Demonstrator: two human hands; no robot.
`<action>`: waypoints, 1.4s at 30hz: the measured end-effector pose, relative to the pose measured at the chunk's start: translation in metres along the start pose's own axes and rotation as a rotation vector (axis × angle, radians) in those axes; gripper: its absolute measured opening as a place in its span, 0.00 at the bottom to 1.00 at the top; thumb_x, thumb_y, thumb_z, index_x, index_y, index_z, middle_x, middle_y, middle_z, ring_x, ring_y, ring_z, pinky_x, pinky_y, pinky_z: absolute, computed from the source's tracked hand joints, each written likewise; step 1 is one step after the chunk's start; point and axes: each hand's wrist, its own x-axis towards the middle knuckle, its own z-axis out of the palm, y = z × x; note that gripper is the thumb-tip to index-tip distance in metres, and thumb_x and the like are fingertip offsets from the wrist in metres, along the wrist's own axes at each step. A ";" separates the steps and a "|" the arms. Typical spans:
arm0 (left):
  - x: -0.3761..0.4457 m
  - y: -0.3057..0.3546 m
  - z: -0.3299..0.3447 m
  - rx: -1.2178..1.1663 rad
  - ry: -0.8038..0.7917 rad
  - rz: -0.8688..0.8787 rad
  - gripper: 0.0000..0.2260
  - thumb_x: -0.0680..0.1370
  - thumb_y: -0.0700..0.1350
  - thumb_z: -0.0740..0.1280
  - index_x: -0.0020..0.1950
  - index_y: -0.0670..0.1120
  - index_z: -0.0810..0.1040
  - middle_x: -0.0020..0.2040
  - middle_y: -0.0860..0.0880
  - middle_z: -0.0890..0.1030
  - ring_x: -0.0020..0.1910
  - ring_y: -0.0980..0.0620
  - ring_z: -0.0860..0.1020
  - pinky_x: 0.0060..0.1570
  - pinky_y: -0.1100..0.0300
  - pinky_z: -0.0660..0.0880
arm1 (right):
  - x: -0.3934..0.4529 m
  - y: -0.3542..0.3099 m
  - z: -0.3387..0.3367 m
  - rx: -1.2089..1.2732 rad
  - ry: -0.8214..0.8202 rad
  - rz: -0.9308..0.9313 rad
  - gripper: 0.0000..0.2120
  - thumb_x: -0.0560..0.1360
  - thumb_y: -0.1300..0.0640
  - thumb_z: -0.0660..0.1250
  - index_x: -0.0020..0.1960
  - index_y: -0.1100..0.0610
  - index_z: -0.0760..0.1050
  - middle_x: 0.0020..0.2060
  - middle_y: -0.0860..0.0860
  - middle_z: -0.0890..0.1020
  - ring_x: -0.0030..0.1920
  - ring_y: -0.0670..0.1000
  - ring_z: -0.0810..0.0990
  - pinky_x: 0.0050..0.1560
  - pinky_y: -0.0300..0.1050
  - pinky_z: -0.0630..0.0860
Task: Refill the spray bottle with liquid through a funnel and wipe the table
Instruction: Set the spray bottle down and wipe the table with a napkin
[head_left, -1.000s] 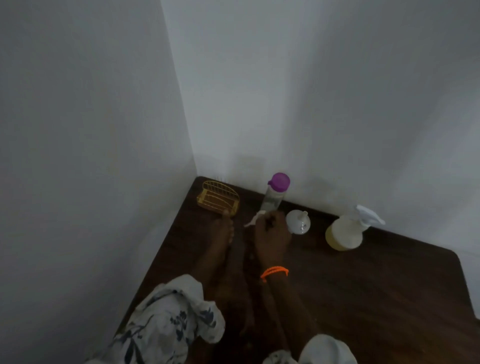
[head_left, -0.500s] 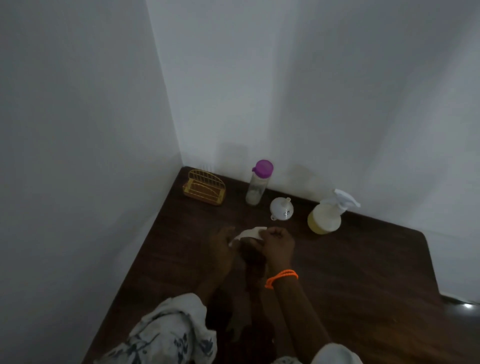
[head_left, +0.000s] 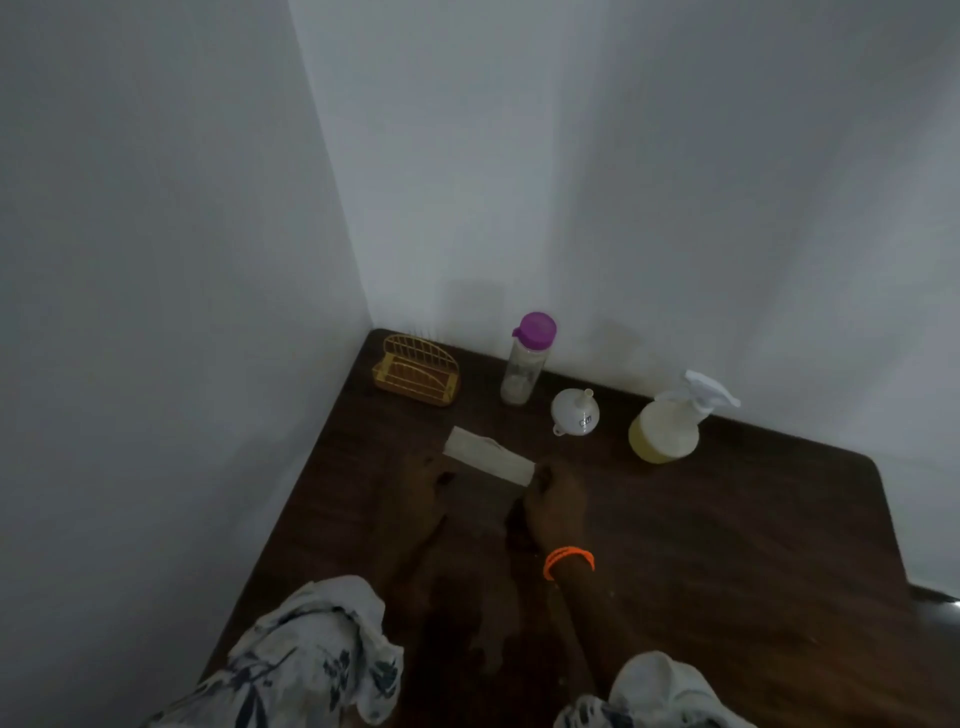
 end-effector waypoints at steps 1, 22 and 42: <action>-0.004 -0.001 0.004 -0.002 0.004 0.020 0.12 0.77 0.40 0.68 0.59 0.44 0.84 0.60 0.42 0.81 0.60 0.42 0.78 0.62 0.46 0.75 | -0.001 0.002 0.004 -0.051 -0.030 -0.067 0.11 0.72 0.67 0.68 0.54 0.59 0.81 0.51 0.55 0.82 0.54 0.55 0.79 0.54 0.44 0.73; -0.030 -0.043 -0.004 0.239 -0.083 0.193 0.22 0.78 0.50 0.56 0.63 0.45 0.84 0.62 0.41 0.83 0.65 0.40 0.79 0.70 0.46 0.68 | -0.046 -0.023 0.051 -0.404 -0.367 -0.381 0.19 0.79 0.56 0.62 0.69 0.53 0.74 0.68 0.60 0.71 0.69 0.62 0.67 0.67 0.58 0.71; -0.209 -0.002 0.021 0.349 -0.202 0.346 0.14 0.74 0.48 0.70 0.59 0.53 0.85 0.60 0.50 0.84 0.69 0.46 0.76 0.70 0.44 0.60 | -0.214 0.088 0.008 -0.343 -0.370 -0.423 0.27 0.71 0.57 0.62 0.70 0.52 0.75 0.70 0.58 0.73 0.69 0.60 0.72 0.67 0.55 0.75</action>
